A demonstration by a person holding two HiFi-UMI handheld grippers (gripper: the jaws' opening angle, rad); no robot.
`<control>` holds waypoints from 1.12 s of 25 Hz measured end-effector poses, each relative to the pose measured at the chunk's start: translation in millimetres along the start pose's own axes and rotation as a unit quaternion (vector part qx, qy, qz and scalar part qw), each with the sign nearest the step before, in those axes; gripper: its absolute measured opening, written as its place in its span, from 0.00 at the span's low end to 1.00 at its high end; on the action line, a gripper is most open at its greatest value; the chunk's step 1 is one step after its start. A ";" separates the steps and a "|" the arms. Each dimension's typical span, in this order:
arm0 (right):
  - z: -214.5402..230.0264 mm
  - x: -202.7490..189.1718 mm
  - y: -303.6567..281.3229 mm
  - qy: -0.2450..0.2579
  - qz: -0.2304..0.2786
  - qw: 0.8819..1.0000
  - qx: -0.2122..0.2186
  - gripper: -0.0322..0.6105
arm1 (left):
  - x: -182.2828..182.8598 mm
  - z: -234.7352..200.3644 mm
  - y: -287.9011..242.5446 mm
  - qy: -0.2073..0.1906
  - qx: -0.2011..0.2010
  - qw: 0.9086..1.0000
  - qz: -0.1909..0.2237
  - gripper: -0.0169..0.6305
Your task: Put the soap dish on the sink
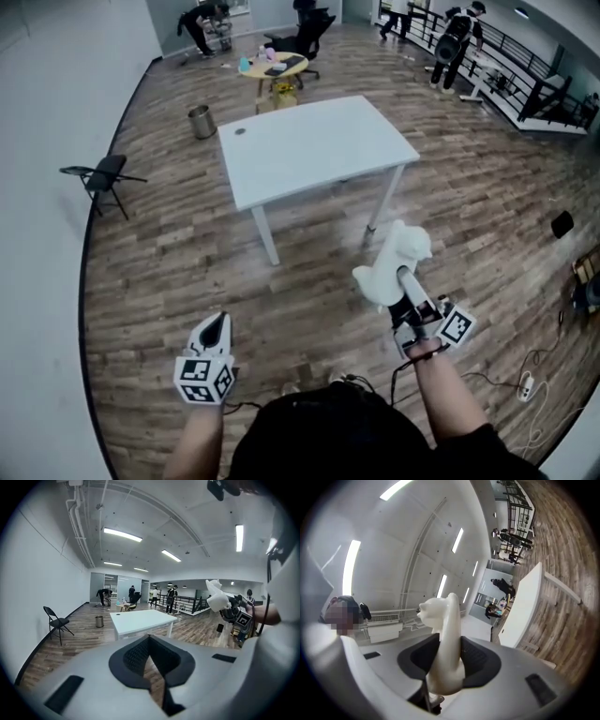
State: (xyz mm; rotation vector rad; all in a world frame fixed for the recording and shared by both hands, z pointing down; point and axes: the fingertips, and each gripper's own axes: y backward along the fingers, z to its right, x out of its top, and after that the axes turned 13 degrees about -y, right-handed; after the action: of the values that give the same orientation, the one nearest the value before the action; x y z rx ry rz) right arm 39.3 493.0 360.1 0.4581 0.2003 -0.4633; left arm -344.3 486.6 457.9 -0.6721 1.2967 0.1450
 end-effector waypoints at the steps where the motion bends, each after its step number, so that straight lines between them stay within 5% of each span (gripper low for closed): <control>1: -1.8 1.1 3.0 -0.003 0.002 1.000 0.004 0.28 | 1.1 2.8 -0.2 -0.001 0.000 1.000 0.001 0.01; 15: -3.1 30.8 40.3 0.004 -0.006 1.000 -0.005 0.28 | 42.8 56.1 -26.9 -0.027 -0.020 0.999 0.029 0.01; 28: 49.7 60.7 13.2 0.065 -0.060 0.993 -0.078 0.27 | 89.8 75.8 -94.6 -0.045 -0.009 0.998 0.037 0.01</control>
State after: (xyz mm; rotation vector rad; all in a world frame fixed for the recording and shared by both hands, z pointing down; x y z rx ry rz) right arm 103.0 456.9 391.4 0.3247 0.3879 -0.5317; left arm -211.0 427.4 419.5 -0.6265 1.2353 0.2457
